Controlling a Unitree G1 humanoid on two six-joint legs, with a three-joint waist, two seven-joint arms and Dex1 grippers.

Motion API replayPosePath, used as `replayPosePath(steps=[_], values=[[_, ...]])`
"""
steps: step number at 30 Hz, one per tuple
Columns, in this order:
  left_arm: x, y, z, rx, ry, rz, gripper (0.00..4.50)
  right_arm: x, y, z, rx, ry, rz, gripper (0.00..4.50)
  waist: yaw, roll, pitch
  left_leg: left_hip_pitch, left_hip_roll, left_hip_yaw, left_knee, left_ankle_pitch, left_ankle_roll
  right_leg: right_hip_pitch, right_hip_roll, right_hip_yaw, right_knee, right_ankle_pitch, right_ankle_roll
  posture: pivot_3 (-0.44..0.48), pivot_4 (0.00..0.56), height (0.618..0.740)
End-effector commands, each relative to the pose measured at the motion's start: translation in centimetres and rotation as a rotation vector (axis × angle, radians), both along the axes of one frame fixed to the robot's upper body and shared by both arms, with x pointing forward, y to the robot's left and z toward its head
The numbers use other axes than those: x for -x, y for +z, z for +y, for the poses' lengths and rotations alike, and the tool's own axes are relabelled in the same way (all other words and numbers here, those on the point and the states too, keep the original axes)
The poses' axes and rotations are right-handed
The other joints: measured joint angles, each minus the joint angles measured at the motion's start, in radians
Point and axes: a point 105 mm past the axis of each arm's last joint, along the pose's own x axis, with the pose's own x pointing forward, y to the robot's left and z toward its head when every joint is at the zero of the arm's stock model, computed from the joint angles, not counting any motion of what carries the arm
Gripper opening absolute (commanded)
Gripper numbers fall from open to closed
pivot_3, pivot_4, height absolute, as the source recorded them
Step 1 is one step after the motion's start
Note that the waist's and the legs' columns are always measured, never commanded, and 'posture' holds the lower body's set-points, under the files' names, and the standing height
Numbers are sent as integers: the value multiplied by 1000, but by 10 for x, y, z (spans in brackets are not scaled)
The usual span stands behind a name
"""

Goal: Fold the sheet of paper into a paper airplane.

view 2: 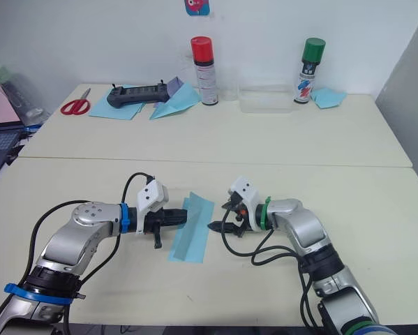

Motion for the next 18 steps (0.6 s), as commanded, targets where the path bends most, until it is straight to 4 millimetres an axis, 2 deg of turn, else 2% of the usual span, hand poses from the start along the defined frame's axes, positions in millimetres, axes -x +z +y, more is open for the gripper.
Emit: replayPosePath(steps=[1, 6, 8, 18], values=[[-1, 7, -7, 11, -33, -42, 0, 9, 30, 11, -102, 20, 112, 3993, -2, 0, 0, 0, 0, 0, 0, 0, 0, 0, 0, 0, 0, 1, -1, 0, 150, 740], [-2, 10, -12, 14, -52, -57, 0, 10, 33, 20, -144, -20, 250, 3993, -7, 0, 0, -1, 0, 0, -1, 0, 0, -1, 0, -1, 0, 2, -3, 0, 150, 740], [-2, 11, -15, 16, -58, -63, 0, 12, 33, 22, -152, -27, 299, 3993, -7, 0, 0, -8, 0, -1, 0, 0, 0, -7, 0, -1, 1, 2, -4, 0, 150, 740], [-3, 16, -22, 31, -71, -77, 0, 22, 24, 27, -100, -22, 351, 3993, -9, 0, 0, -12, 0, -2, 1, 0, 0, -10, 0, -3, 0, 3, -4, 0, 150, 740]])
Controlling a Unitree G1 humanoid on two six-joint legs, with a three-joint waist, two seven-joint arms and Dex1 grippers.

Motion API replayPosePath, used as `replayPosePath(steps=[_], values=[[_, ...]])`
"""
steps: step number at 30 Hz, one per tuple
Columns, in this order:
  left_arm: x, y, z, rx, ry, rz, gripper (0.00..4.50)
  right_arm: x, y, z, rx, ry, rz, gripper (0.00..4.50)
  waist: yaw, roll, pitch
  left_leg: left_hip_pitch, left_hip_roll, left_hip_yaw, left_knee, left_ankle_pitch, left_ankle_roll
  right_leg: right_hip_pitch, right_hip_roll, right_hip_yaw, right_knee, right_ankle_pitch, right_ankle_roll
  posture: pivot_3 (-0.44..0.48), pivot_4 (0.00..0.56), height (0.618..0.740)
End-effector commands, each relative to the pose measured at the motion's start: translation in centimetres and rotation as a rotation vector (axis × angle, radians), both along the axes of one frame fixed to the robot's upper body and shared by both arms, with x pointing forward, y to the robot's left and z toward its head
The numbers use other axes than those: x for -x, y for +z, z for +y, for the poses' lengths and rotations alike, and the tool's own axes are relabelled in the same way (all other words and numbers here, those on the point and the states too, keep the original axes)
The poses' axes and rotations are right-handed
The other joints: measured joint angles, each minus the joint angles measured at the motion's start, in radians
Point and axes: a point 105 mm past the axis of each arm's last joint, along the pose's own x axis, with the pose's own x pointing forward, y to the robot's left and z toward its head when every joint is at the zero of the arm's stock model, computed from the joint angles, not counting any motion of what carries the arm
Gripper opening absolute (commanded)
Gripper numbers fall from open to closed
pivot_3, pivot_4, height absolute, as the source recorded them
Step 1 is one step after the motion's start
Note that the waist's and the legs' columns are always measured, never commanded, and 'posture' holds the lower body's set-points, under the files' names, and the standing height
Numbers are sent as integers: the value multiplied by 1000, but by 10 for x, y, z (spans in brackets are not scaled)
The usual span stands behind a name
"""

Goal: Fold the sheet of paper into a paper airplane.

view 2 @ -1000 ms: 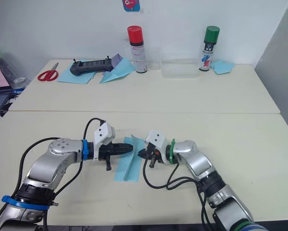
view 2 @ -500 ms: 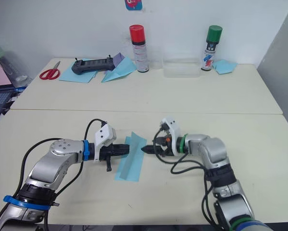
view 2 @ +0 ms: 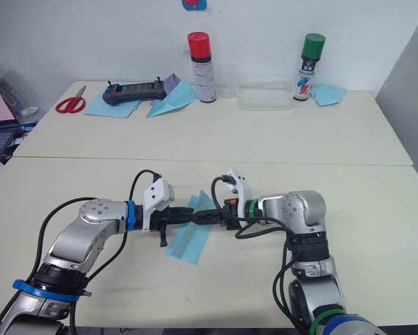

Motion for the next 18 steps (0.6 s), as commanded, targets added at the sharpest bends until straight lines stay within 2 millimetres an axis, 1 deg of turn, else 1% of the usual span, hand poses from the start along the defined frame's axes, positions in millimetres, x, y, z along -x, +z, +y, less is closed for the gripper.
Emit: replayPosePath(steps=[1, 9, 12, 15, 18], values=[[0, 11, -9, 16, -29, -49, 0, 5, 7, 4, -28, 17, -22, 3993, 0, 0, 0, 0, 0, 0, 0, 0, 0, 0, 0, 0, 0, 0, 0, 0, 150, 740], [4, 17, -26, 65, -71, -39, 0, 1, 6, 4, -29, -14, -11, 3993, 0, 0, 0, 0, 0, 0, 0, 0, 0, 0, 0, 0, 0, 0, 0, 0, 150, 740], [4, 15, -25, 51, -71, -35, 0, -1, 4, 2, -18, -20, -16, 3993, 0, 0, 0, 0, 0, 0, 0, 0, 0, 0, 0, 0, 0, 0, 0, 0, 150, 740], [3, 10, -19, 19, -60, -34, 0, -2, 0, -1, 4, -29, -30, 3993, -1, 0, 0, 0, 0, 0, 0, 0, 0, 0, 0, 0, 0, 0, 0, 0, 150, 740], [1, 8, -12, -4, -45, -26, 0, -5, -5, -5, 25, -46, -43, 3392, -1, 0, 0, 0, 0, 0, 0, 0, 0, 0, 0, 0, 0, 0, 0, 0, 150, 740]])
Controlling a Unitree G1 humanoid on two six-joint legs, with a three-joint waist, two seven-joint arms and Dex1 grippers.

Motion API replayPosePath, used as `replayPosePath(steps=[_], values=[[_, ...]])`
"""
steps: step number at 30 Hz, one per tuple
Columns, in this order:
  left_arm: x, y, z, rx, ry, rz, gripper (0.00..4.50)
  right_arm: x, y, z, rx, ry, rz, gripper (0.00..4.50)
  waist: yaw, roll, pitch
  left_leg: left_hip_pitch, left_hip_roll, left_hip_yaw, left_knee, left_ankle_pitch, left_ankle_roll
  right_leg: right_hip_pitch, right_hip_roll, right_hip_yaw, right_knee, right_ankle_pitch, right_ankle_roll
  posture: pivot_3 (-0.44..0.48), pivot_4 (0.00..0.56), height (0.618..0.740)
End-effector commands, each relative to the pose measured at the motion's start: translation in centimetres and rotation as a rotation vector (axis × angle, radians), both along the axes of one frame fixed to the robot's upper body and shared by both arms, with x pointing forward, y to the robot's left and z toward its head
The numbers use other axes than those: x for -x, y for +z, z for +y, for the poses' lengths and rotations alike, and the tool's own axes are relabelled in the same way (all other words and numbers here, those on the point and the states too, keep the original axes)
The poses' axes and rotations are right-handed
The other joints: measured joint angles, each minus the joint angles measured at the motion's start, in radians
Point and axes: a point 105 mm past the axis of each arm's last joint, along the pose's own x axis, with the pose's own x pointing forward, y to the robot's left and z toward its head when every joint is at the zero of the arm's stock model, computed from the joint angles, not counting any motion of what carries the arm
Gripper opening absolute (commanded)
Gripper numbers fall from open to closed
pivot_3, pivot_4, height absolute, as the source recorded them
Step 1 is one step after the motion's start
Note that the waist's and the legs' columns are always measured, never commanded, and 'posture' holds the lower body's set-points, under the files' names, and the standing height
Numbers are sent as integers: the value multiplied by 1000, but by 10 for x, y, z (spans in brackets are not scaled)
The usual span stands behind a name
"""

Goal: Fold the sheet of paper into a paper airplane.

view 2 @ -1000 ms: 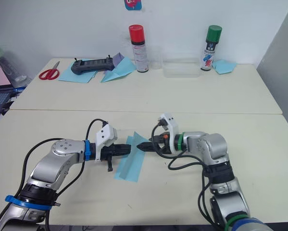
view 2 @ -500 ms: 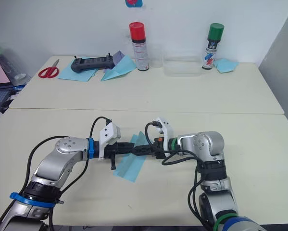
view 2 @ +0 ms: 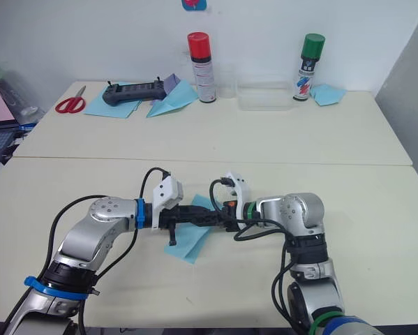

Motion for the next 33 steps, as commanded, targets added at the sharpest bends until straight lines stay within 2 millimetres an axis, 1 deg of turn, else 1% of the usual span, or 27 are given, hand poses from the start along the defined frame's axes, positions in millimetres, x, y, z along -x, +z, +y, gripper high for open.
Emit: replayPosePath(steps=[1, 2, 4, 5, 6, 9, 10, 15, 19, 22, 27, 33], values=[[-1, 2, 8, -34, -1, -18, 0, -3, 2, -3, -7, -12, -38, 3064, 0, 0, 0, 0, 0, 0, 0, 0, 0, 0, 0, 0, 0, 0, 0, 0, 150, 740], [-1, 1, 12, -46, 9, -15, 0, -4, 1, -5, 0, -16, -43, 2781, 0, 0, 0, 0, 0, 0, 0, 0, 0, 0, 0, 0, 0, 0, 0, 0, 150, 740], [-3, -1, 19, -63, 27, -12, 0, -6, 0, -8, 11, -24, -52, 1954, 0, 0, 0, 0, 0, 0, 0, 0, 0, 0, 0, 0, 0, 0, 0, 0, 150, 740], [-4, -1, 21, -65, 34, -13, 0, -6, -1, -9, 13, -26, -55, 1639, 0, 0, 0, 0, 0, 0, 0, 0, 0, 0, 0, 0, 0, 0, 0, 0, 150, 740], [-4, -1, 23, -65, 40, -12, 0, -6, -1, -10, 15, -26, -58, 1215, 0, 0, 0, 0, 0, 0, 0, 0, 0, 0, 0, 0, 0, 0, 0, 0, 150, 740], [-4, -3, 27, -76, 46, -2, 0, -7, -2, -13, 23, -30, -67, 143, 0, 0, 0, 0, 0, 0, 0, 0, 0, 0, 0, 0, 0, 0, 0, 0, 150, 740], [-3, -4, 28, -80, 47, 2, 0, -8, -2, -14, 25, -32, -70, 61, 0, 0, 0, 0, 0, 0, 0, 0, 0, 0, 0, 0, 0, 0, 0, 0, 150, 740], [0, -12, 30, -102, 51, 21, 0, -9, -2, -20, 29, -32, -78, 61, 0, 0, 0, 0, 0, 0, 0, 0, 0, 0, 0, 0, 0, 0, 0, 0, 150, 740], [5, -27, 28, -123, 43, 47, 0, -8, 1, -28, 30, -30, -79, 61, 1, 0, 0, 0, 0, 0, 0, 0, 0, 0, 0, 0, 0, 0, 0, 0, 150, 740], [6, -40, 30, -153, 48, 61, 0, -6, 1, -41, 48, -37, -78, 61, 3, 0, 0, 0, 0, 0, 0, 0, 0, 0, 0, 0, 0, 0, 0, 0, 150, 740], [4, -39, 34, -155, 46, 63, 0, -12, -6, -66, 111, -86, -89, 61, 4, 0, 0, 0, 0, 0, 1, 0, 0, 1, 0, 0, 0, 0, 0, 0, 150, 740], [2, -38, 34, -162, 37, 63, 0, -15, -14, -76, 162, -108, -115, 61, 2, 0, 0, 1, 0, 0, 1, 0, 0, 1, 0, 0, 1, 0, 1, 0, 150, 740]])
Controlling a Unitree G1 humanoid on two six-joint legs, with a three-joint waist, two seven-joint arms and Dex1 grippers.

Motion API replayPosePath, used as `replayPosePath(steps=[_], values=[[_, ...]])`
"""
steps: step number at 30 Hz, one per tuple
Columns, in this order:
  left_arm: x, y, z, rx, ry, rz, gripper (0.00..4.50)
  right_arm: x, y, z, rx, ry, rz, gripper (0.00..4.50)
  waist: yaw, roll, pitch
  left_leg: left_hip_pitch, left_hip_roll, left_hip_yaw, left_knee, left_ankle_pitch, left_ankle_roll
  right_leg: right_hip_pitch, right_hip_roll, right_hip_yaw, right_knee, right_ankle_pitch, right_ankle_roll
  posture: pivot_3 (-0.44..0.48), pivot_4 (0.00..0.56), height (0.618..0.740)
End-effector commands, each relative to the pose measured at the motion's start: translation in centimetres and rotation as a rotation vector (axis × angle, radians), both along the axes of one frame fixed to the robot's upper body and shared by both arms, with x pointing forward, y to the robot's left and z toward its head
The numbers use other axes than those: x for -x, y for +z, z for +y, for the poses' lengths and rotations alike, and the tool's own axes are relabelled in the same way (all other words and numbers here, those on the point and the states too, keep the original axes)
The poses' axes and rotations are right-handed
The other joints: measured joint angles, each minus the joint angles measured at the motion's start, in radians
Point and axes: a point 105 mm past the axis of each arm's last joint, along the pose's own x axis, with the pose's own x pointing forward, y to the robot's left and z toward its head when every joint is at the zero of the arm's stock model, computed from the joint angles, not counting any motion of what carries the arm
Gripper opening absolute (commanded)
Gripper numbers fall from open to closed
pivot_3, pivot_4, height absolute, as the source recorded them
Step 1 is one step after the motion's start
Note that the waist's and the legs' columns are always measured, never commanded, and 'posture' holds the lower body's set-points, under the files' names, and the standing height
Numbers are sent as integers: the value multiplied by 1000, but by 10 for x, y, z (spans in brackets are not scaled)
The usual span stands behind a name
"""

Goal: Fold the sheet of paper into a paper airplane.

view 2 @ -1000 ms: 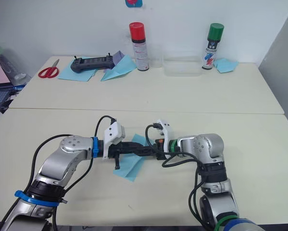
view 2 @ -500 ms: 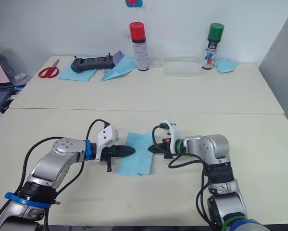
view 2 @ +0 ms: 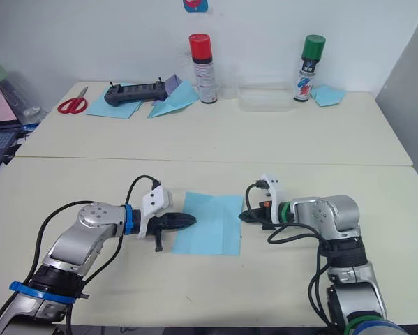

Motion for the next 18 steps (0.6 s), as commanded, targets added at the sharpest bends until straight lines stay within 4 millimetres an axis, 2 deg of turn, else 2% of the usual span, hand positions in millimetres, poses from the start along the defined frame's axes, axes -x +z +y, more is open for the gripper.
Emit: replayPosePath(steps=[1, 6, 12, 16, 18], values=[[3, -14, 0, -41, -4, 41, 0, -3, -1, -2, 22, -5, -52, 61, 0, 0, 0, 0, 0, 0, 0, 0, 0, 0, 0, 0, 0, 0, 0, 0, 150, 740], [2, -14, -1, -42, -10, 33, 0, -2, -4, -1, 23, -7, -51, 61, 0, 0, 0, 1, 0, 0, 1, 0, 0, 1, 0, 0, 0, 0, 1, 0, 150, 740], [2, -14, -2, -48, -16, 28, 0, -10, 4, -19, 76, -35, -149, 61, 3, 0, 0, 1, 0, 0, 2, 1, 1, 1, 0, 1, 0, 1, 2, 0, 150, 740], [3, -15, -4, -49, -23, 27, 0, -18, 27, -28, 115, -1, -347, 61, 7, 0, 0, 0, -1, 1, 2, 0, 1, 1, 0, 1, 0, 1, 2, 0, 150, 740], [4, -16, -5, -50, -26, 27, 0, -18, 48, -24, 103, 44, -492, 61, 7, 0, 0, 1, -1, 1, 2, 0, 1, 1, 0, 1, -1, 1, 2, 0, 150, 740]])
